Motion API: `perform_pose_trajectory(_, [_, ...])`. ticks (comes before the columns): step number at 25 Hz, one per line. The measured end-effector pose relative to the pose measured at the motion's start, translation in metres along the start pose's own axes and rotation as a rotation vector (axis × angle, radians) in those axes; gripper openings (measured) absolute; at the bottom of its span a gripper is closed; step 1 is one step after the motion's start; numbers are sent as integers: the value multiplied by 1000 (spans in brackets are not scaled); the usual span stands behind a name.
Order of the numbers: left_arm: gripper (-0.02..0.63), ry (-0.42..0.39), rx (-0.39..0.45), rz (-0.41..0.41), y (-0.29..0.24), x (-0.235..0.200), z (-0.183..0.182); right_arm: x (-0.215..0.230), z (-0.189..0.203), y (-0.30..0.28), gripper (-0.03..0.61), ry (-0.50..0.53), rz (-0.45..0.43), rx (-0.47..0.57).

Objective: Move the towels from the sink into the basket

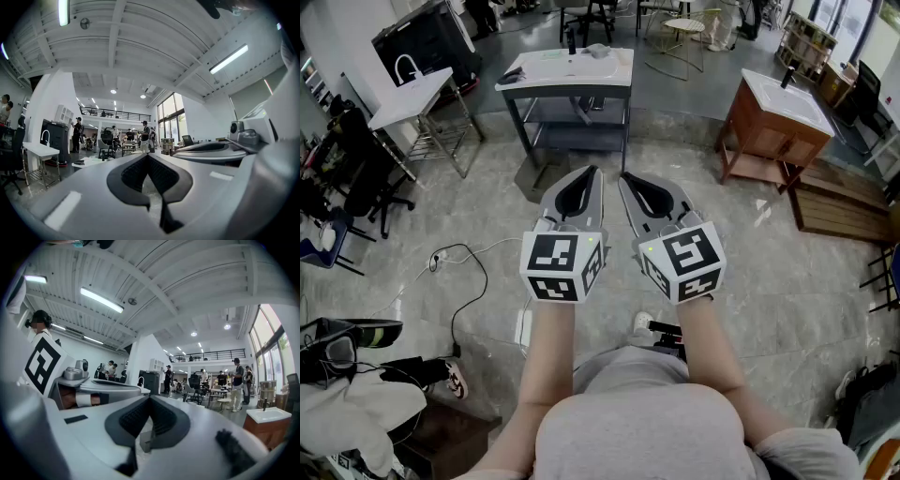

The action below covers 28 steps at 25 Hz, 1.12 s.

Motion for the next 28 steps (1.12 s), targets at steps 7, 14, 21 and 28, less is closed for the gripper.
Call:
perform_pose_trajectory(7, [-6,-7,-10,-6,-37,-5,3,26,11,-22,18,21,-15,0])
perform_pose_trajectory(14, [-6,8,-8,-40,-81,-11,8,62,26,-45,18,46,-34,3])
perform_pose_trajectory(21, [-6,36,14,-95,-120,-6,15,103,46,-52,18,9,-82,9])
perform_pose_trajectory(28, [-6,67,5,-121,-143,-12,22,118,53,-65,18,-4,-113,24])
Point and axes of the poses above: the fingertips, and each gripper's own axes: y backward along the fingers, x to its right, z out of its underside, the point moved 2 cm from there along y, backward along the fingers, and after that the axes turned 9 degrees about y, right-handed, at the moved point
